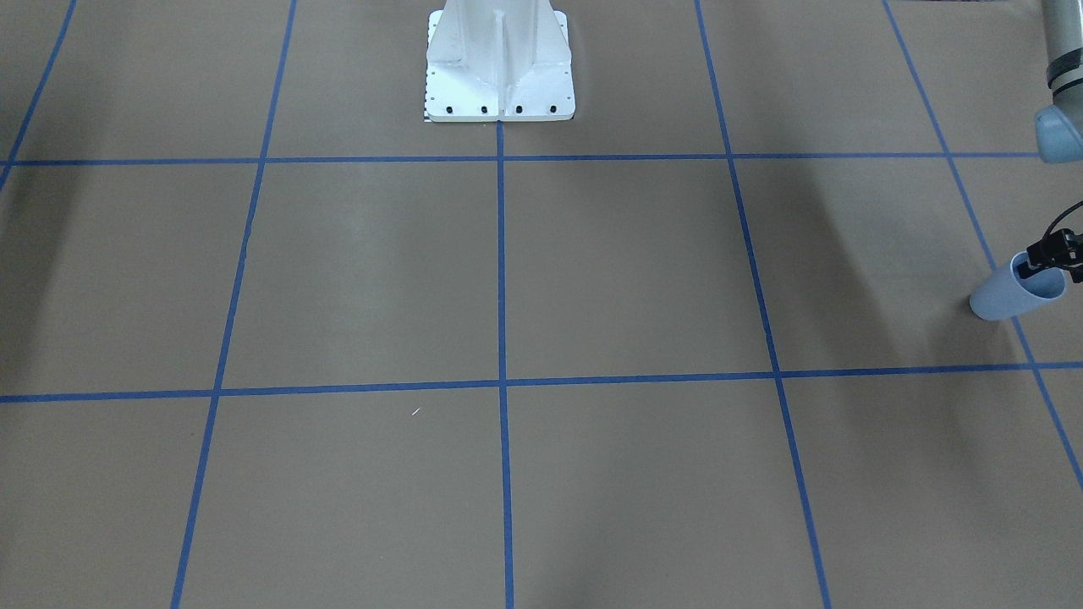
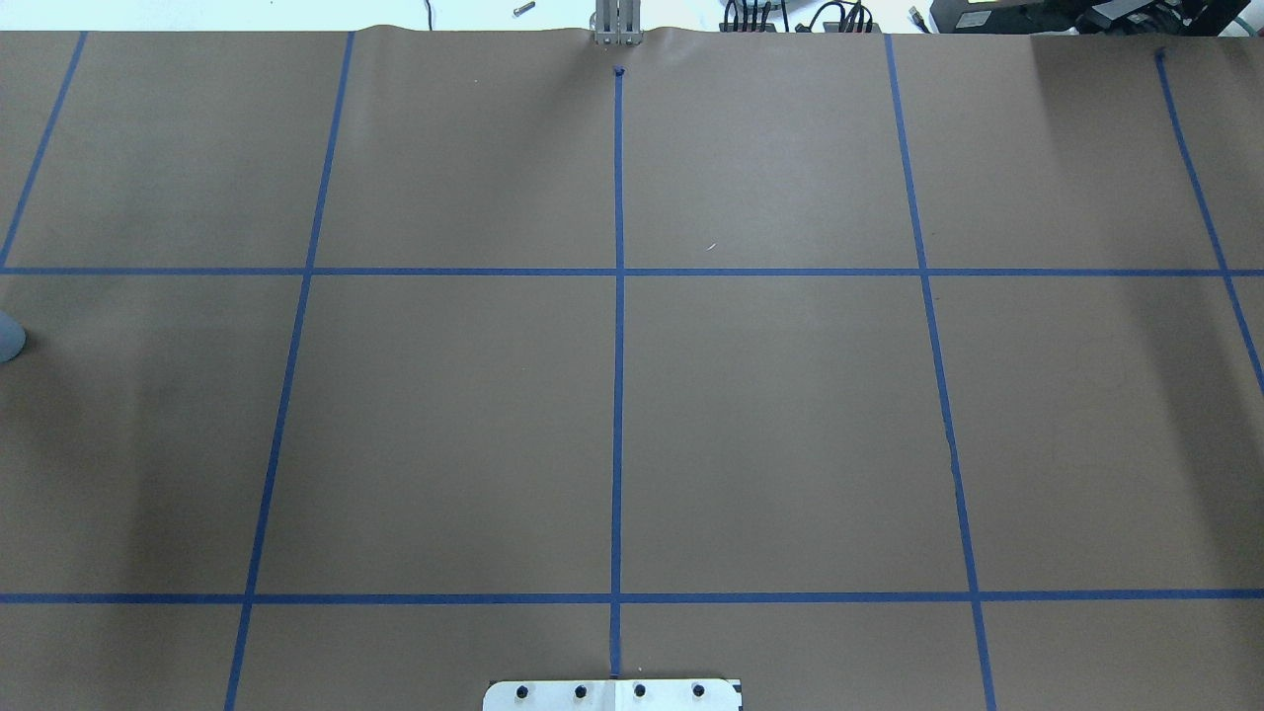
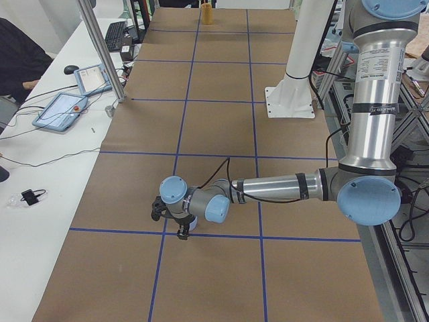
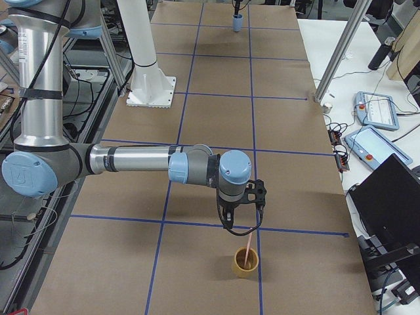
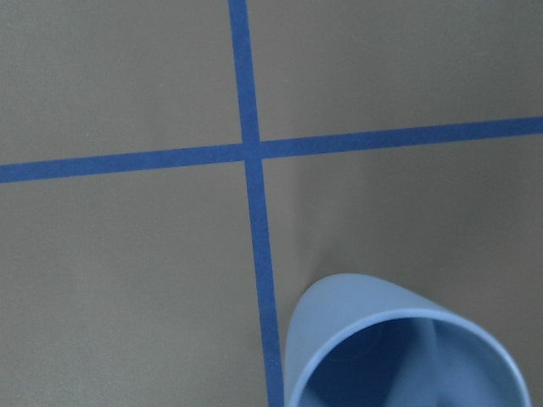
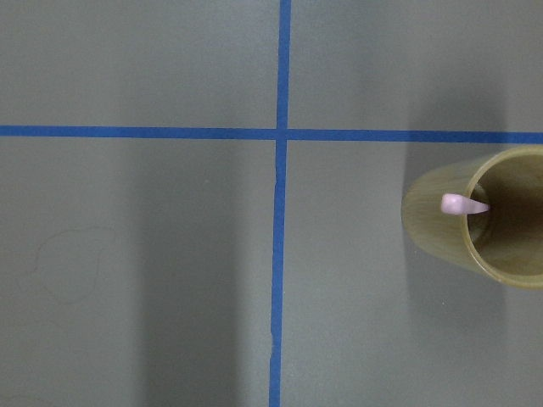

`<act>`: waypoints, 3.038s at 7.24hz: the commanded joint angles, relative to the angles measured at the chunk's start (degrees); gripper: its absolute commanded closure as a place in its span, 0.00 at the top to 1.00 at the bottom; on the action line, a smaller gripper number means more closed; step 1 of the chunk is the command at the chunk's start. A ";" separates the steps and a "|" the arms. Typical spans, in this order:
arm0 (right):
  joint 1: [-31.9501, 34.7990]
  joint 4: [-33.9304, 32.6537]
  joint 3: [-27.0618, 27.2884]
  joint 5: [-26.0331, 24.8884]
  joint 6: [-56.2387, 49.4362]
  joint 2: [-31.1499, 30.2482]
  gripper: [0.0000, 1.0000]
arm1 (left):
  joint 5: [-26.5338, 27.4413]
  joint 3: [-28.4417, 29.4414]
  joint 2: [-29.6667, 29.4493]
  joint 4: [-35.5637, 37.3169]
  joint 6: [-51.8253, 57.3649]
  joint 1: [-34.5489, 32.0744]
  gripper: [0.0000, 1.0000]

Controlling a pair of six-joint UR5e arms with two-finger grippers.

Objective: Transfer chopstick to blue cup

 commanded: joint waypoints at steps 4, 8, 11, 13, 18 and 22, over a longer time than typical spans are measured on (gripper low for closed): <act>0.00 0.00 0.15 0.07 0.03 -0.08 1.00 | -6.94 -3.77 -2.39 2.27 -3.19 -1.19 0.00; 0.00 0.00 0.33 0.51 -0.06 -0.17 1.00 | -6.63 -11.24 -25.02 30.10 -12.28 0.53 0.00; 0.00 0.00 0.51 0.78 -0.14 -0.17 1.00 | -2.15 -11.15 -37.87 29.79 -42.57 17.91 0.00; 0.00 0.00 0.77 0.95 -0.06 -0.26 1.00 | -1.36 -8.62 -46.39 28.65 -53.58 25.31 0.00; 0.00 0.09 1.47 0.87 -0.15 -1.31 1.00 | 10.07 6.42 -53.91 16.17 -63.49 36.41 0.00; 0.00 0.00 1.39 0.78 -0.06 -1.31 1.00 | 11.39 5.99 -53.82 16.17 -63.49 37.91 0.00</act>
